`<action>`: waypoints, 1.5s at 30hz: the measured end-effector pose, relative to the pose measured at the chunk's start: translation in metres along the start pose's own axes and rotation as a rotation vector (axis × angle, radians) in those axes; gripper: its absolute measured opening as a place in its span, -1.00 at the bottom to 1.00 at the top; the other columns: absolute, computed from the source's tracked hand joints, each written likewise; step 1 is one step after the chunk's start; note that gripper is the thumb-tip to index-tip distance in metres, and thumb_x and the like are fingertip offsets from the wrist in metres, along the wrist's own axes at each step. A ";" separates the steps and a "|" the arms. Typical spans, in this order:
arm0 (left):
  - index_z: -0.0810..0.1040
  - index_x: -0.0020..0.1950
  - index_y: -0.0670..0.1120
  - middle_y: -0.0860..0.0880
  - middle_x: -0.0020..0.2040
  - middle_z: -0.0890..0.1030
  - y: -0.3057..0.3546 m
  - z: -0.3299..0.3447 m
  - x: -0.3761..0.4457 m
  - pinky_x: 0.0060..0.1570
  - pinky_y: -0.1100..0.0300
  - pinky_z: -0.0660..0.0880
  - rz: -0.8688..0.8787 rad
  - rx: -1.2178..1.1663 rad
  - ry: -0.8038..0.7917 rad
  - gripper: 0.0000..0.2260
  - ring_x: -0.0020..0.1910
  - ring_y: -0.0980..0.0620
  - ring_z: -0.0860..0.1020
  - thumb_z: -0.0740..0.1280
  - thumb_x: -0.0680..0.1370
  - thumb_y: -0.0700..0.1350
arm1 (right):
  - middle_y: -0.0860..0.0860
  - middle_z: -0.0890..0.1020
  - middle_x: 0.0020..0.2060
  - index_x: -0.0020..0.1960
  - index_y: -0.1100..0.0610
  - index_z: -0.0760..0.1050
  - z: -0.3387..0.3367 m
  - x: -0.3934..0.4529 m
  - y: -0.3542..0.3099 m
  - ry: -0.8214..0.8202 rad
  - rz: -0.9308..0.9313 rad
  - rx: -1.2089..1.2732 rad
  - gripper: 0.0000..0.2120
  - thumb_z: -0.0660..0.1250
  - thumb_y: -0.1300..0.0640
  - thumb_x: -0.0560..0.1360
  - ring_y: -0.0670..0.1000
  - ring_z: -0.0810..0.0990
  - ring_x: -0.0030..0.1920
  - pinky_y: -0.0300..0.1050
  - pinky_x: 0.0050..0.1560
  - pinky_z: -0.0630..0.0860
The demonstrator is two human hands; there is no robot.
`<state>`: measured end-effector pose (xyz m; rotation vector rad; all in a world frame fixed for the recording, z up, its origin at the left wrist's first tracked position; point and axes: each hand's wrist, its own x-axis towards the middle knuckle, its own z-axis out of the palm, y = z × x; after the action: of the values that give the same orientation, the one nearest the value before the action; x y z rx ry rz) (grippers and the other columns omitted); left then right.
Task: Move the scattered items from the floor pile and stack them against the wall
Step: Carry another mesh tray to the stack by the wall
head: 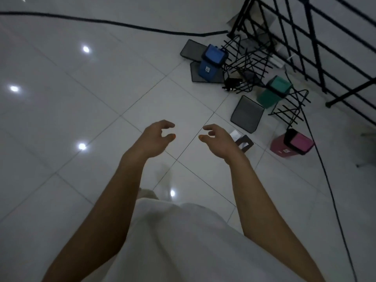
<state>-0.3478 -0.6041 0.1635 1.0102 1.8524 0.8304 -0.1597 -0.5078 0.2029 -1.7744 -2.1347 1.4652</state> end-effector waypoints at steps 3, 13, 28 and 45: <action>0.46 0.34 0.02 0.01 0.35 0.45 0.014 0.006 0.022 0.13 0.19 0.34 0.030 0.056 -0.039 -0.68 0.28 -0.01 0.43 0.33 0.58 -0.06 | 0.10 0.42 0.36 0.42 0.05 0.37 -0.011 0.014 0.004 0.018 0.018 0.048 -0.56 0.32 0.03 0.57 0.03 0.42 0.33 -0.07 0.30 0.38; 0.45 0.35 0.00 -0.03 0.36 0.44 0.043 -0.005 0.151 0.20 0.15 0.35 0.041 0.195 -0.242 -0.67 0.30 -0.04 0.42 0.33 0.58 -0.06 | 0.11 0.39 0.39 0.44 0.07 0.36 -0.040 0.091 -0.003 0.097 0.163 0.171 -0.54 0.32 0.02 0.57 0.05 0.41 0.34 -0.15 0.24 0.37; 0.47 0.33 -0.05 -0.05 0.29 0.48 0.130 0.100 0.299 0.03 0.25 0.34 0.150 0.305 -0.578 -0.67 0.17 0.01 0.48 0.34 0.57 -0.12 | 0.11 0.43 0.38 0.39 0.07 0.39 -0.135 0.172 0.075 0.288 0.373 0.382 -0.57 0.35 0.04 0.56 0.03 0.43 0.33 -0.22 0.21 0.32; 0.47 0.31 -0.03 -0.03 0.28 0.48 0.227 0.264 0.438 0.11 0.21 0.37 0.050 0.336 -0.626 -0.69 0.22 -0.07 0.50 0.34 0.57 -0.10 | 0.09 0.52 0.25 0.32 0.10 0.47 -0.317 0.305 0.206 0.229 0.402 0.341 -0.60 0.36 0.00 0.53 0.07 0.53 0.19 -0.18 0.02 0.39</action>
<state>-0.1784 -0.0767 0.0848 1.3445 1.4412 0.1795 0.0564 -0.0877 0.0898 -2.1808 -1.3793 1.4909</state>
